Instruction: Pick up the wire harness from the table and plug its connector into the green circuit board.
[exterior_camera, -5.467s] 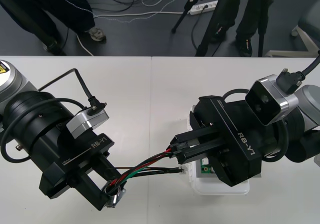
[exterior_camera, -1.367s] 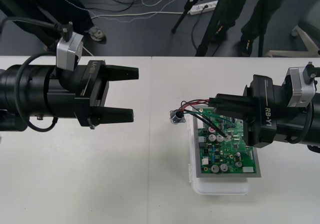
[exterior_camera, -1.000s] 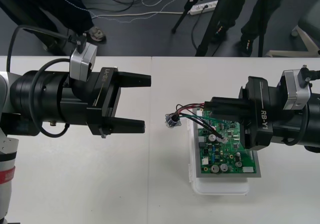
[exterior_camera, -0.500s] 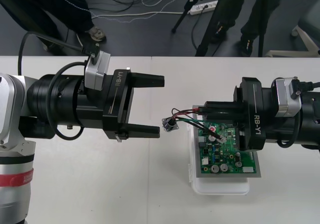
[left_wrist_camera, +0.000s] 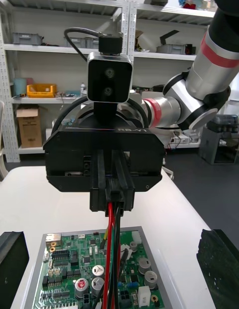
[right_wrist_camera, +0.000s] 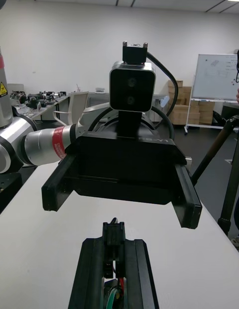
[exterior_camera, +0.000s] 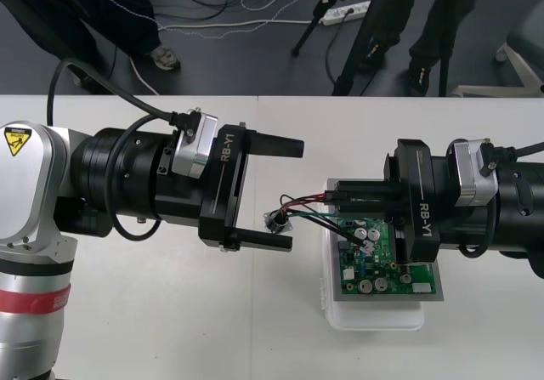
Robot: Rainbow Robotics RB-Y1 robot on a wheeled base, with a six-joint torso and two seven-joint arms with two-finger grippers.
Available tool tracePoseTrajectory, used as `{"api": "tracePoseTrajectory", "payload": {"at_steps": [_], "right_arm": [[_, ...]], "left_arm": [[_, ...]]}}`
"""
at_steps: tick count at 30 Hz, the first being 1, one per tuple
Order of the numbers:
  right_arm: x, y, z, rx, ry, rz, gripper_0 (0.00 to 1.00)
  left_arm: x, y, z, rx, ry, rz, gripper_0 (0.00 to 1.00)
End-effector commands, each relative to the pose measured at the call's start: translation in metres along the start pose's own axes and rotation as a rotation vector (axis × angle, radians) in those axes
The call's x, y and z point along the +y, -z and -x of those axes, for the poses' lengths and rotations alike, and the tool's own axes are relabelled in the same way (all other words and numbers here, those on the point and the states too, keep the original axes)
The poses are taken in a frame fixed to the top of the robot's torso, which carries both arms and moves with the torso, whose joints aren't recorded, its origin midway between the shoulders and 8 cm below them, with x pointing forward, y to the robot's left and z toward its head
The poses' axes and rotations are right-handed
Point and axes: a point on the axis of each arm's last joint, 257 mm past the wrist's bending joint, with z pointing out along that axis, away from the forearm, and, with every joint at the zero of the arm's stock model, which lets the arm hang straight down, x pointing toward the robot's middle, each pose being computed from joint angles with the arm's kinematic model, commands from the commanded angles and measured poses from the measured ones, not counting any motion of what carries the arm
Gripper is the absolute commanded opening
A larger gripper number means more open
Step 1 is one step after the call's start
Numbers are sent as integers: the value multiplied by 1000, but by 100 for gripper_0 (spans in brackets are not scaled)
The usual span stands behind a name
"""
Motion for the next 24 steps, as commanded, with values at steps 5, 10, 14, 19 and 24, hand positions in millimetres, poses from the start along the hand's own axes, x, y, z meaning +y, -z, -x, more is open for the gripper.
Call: {"api": "tracePoseTrajectory", "payload": {"at_steps": [5, 10, 14, 19, 24], "right_arm": [[8, -16, 18, -43, 56, 37, 0], [8, -17, 18, -46, 49, 35, 0], [8, -17, 18, -46, 47, 35, 0], [7, -17, 19, -48, 47, 36, 0], [6, -17, 18, -47, 46, 33, 0]], "left_arm": [[-14, -23, 18, -10, -125, -85, 100], [-14, -28, 17, -9, -129, -86, 100], [-13, -30, 17, -10, -134, -81, 100], [-12, -31, 17, -12, -139, -74, 100], [-9, -31, 18, -16, -142, -63, 100]]}}
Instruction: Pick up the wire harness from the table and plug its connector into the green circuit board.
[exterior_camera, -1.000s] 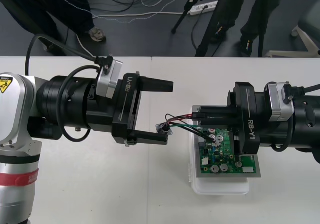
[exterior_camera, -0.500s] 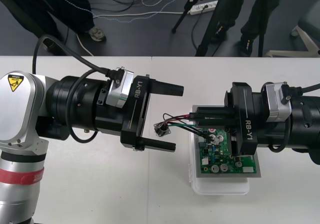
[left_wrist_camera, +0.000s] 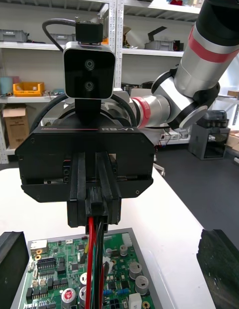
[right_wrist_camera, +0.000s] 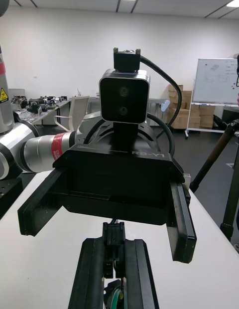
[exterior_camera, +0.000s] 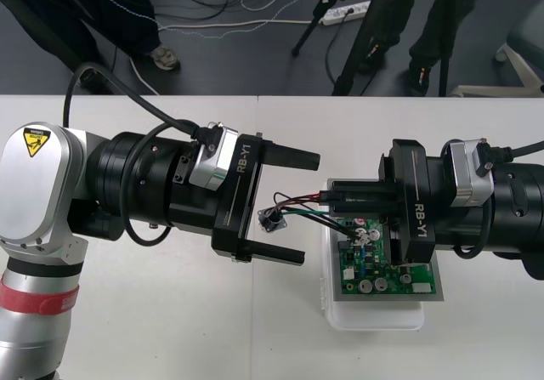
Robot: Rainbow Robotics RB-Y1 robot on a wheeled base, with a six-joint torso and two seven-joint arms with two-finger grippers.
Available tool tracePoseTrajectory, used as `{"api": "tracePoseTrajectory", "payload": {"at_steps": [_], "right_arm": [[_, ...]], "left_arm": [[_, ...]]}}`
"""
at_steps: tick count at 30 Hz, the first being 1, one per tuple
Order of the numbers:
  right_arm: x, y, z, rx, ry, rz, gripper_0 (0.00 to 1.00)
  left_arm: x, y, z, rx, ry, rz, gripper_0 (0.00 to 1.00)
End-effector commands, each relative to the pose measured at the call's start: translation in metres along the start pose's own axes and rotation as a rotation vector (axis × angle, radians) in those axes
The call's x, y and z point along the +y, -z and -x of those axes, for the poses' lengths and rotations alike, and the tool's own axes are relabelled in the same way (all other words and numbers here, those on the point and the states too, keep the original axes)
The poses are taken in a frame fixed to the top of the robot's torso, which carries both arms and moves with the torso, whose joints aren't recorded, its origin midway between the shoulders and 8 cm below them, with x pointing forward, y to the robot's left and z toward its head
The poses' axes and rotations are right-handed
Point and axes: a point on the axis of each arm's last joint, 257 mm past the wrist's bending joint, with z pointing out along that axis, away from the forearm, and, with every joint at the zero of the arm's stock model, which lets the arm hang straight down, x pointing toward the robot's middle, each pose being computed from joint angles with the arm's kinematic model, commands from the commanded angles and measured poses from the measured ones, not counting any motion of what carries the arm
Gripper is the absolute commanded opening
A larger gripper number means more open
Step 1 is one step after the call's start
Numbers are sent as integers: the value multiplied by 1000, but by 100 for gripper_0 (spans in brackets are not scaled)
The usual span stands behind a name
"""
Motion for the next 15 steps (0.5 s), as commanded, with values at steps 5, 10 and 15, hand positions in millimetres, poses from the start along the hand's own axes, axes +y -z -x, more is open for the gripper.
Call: {"api": "tracePoseTrajectory", "payload": {"at_steps": [5, 10, 15], "right_arm": [[5, -12, 16, -27, 51, 29, 0], [5, -12, 16, -27, 51, 29, 0], [5, -12, 16, -27, 51, 29, 0]], "left_arm": [[5, -16, 24, -27, -141, -7, 100], [7, -16, 25, -29, -140, 1, 100], [10, -16, 27, -39, -134, 14, 99]]}}
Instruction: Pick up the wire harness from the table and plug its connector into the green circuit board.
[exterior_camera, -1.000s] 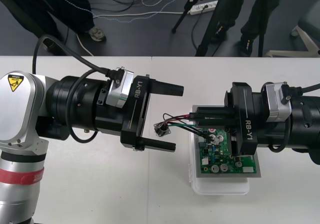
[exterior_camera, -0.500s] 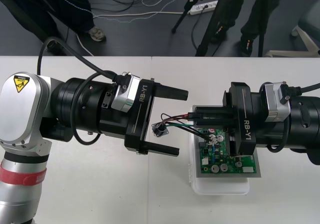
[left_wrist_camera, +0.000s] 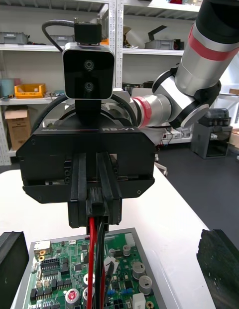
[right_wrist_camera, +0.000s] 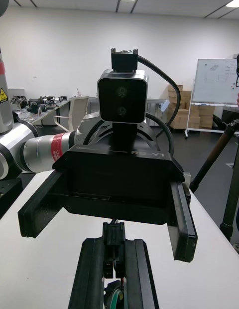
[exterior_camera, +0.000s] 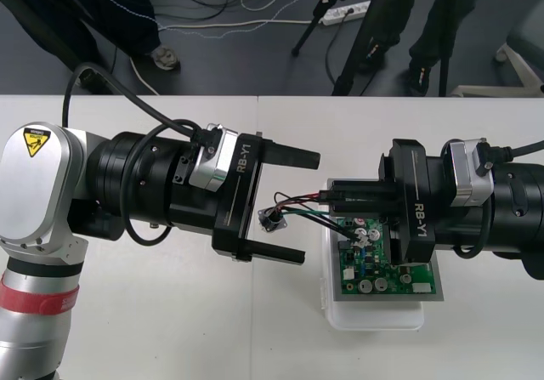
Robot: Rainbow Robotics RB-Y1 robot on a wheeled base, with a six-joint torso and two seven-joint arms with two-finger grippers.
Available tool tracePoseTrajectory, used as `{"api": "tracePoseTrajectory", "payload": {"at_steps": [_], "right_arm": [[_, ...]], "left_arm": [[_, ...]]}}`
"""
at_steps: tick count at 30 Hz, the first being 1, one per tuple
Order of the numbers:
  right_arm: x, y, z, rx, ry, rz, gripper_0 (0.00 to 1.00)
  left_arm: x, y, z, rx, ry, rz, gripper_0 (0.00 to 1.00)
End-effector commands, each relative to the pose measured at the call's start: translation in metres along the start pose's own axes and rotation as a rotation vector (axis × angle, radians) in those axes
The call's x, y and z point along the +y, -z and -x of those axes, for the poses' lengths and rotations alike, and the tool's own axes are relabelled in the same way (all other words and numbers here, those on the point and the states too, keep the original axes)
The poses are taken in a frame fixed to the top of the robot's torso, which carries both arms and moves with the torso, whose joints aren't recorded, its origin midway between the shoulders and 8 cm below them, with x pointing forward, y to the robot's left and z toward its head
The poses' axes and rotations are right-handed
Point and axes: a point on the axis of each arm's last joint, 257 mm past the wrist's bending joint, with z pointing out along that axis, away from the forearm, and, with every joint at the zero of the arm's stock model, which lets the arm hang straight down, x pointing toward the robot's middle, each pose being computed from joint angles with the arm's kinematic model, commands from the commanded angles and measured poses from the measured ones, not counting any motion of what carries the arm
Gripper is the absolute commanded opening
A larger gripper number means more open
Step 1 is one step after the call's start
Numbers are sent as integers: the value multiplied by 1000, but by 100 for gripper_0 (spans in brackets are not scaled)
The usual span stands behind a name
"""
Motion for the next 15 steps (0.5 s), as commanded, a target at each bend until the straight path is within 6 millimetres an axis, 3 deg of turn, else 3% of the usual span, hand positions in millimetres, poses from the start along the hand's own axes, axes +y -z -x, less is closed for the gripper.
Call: {"api": "tracePoseTrajectory", "payload": {"at_steps": [1, 3, 4, 5, 6, 7, 9, 15], "right_arm": [[5, -12, 16, -27, 50, 31, 0], [5, -12, 15, -26, 51, 31, 0], [5, -12, 15, -26, 51, 31, 0], [5, -12, 16, -27, 50, 31, 0], [5, -12, 16, -27, 50, 31, 0], [5, -12, 16, -27, 50, 31, 0], [5, -12, 16, -27, 50, 32, 0], [5, -12, 16, -27, 50, 31, 0]], "left_arm": [[10, -16, 28, -41, -119, 13, 93], [11, -17, 29, -48, -116, 16, 73], [12, -17, 30, -51, -114, 19, 52], [12, -18, 30, -53, -113, 20, 41], [12, -18, 30, -54, -111, 19, 17], [12, -18, 31, -56, -111, 21, 5], [13, -18, 32, -59, -109, 23, 1], [13, -18, 36, -74, -104, 28, 1]]}}
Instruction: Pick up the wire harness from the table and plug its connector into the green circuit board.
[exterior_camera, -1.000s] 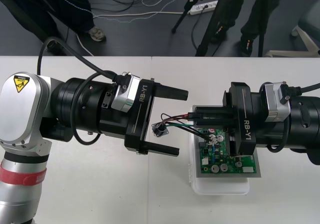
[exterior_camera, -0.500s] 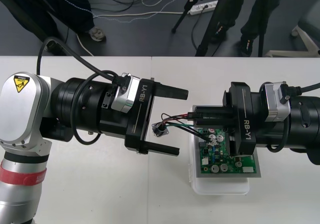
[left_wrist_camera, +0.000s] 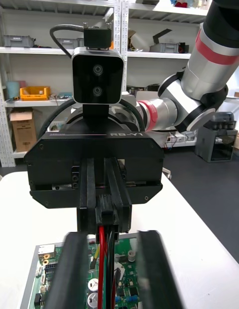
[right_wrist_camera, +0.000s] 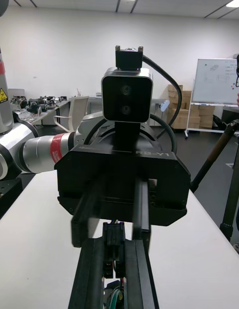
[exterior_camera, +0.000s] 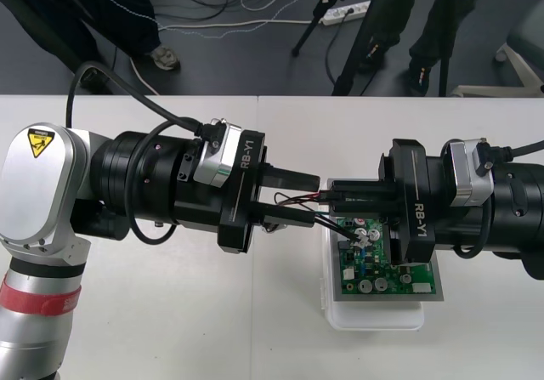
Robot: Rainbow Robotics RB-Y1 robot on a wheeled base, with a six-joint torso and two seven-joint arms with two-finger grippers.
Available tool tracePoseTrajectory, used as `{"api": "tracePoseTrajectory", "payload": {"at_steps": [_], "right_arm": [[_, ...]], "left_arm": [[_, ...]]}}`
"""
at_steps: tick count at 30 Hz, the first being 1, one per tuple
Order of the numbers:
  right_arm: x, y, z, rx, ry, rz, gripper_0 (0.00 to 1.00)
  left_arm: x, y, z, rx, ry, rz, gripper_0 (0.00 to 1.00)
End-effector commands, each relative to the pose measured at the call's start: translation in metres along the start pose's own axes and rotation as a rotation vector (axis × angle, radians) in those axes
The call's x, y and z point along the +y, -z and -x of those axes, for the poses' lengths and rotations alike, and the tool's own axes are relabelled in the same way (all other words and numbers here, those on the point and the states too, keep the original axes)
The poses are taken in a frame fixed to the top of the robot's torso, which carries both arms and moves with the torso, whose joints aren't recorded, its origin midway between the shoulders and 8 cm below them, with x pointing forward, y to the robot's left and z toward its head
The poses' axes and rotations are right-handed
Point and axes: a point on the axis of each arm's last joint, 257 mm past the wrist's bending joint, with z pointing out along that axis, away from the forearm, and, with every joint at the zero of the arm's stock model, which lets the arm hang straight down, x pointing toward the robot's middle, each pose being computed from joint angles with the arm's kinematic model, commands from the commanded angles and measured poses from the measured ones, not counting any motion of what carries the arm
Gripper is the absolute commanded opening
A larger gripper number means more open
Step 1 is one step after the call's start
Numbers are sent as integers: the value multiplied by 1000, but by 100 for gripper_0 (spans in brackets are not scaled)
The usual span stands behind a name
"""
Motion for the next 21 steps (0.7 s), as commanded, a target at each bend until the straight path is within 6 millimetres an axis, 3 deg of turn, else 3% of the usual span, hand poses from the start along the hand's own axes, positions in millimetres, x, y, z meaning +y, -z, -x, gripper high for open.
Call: {"api": "tracePoseTrajectory", "payload": {"at_steps": [1, 21], "right_arm": [[5, -12, 16, -28, 50, 31, 0], [5, -11, 15, -28, 41, 29, 0]], "left_arm": [[8, -15, 33, -65, -105, 8, 1], [11, -12, 36, -75, -103, 21, 0]]}}
